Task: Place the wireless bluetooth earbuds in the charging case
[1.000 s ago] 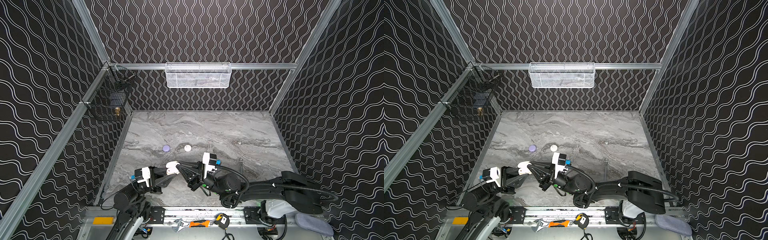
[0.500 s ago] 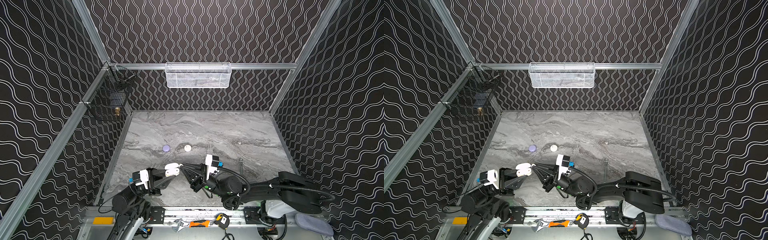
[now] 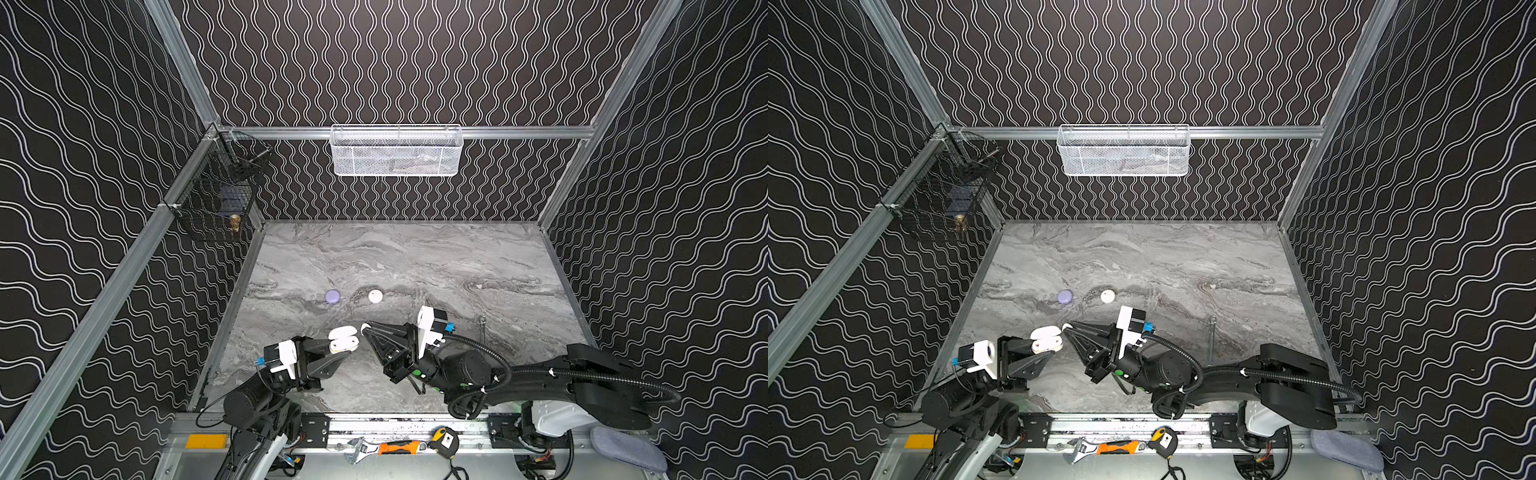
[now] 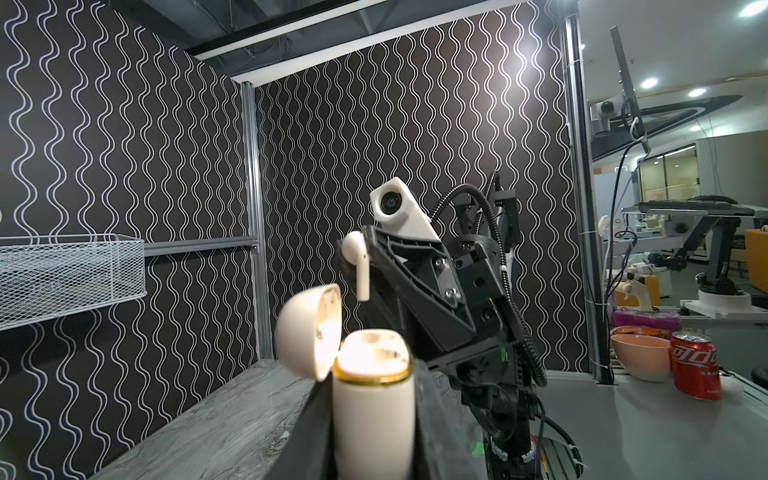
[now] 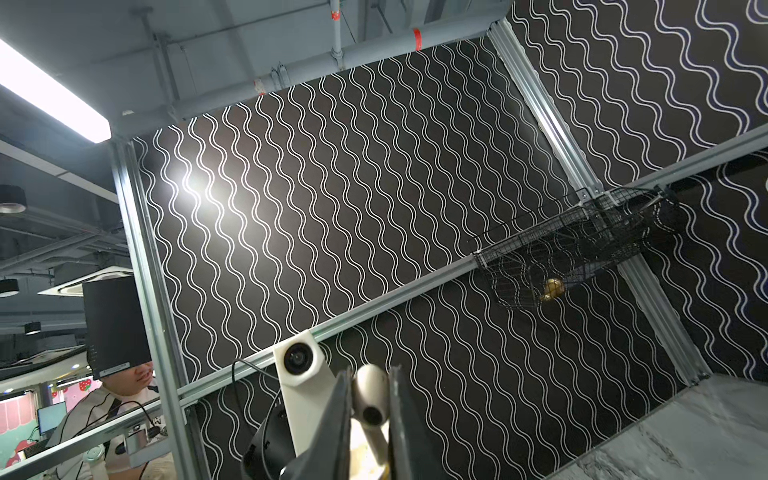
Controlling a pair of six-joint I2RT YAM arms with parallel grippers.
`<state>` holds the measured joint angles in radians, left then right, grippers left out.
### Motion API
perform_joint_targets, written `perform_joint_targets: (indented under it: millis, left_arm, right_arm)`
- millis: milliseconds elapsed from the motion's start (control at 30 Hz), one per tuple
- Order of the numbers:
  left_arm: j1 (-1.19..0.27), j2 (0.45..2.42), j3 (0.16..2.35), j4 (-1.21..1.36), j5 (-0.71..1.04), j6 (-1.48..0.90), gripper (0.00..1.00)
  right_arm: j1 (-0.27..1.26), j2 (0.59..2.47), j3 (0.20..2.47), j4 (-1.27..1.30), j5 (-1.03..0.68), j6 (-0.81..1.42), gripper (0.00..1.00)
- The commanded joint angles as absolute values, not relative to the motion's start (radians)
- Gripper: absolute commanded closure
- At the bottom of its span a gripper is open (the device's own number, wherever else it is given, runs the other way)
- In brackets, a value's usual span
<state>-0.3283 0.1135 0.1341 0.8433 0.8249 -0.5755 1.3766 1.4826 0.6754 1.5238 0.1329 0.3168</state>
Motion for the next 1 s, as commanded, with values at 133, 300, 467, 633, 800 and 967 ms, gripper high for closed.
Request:
perform_joint_targets:
  millis: [133, 300, 467, 633, 800, 967]
  left_arm:
    - [-0.328, 0.114, 0.144, 0.855, 0.822, -0.568, 1.00]
    - [-0.328, 0.107, 0.144, 0.847, 0.818, -0.565, 1.00]
    - [-0.328, 0.093, 0.150, 0.828, 0.814, -0.559, 1.00]
    - [-0.328, 0.084, 0.149, 0.812, 0.804, -0.556, 1.00]
    - [-0.328, 0.075, 0.158, 0.784, 0.792, -0.551, 1.00]
    - [-0.328, 0.054, 0.164, 0.751, 0.785, -0.544, 1.00]
  right_arm:
    - [1.380, 1.543, 0.718, 1.572, 0.112, 0.329, 1.00]
    - [1.379, 1.561, 0.723, 1.584, 0.109, 0.341, 1.00]
    - [1.382, 1.576, 0.713, 1.607, 0.118, 0.357, 1.00]
    - [1.385, 1.589, 0.712, 1.614, 0.109, 0.366, 1.00]
    - [1.390, 1.602, 0.699, 1.641, 0.107, 0.365, 1.00]
    - [1.396, 1.612, 0.695, 1.652, 0.099, 0.357, 1.00]
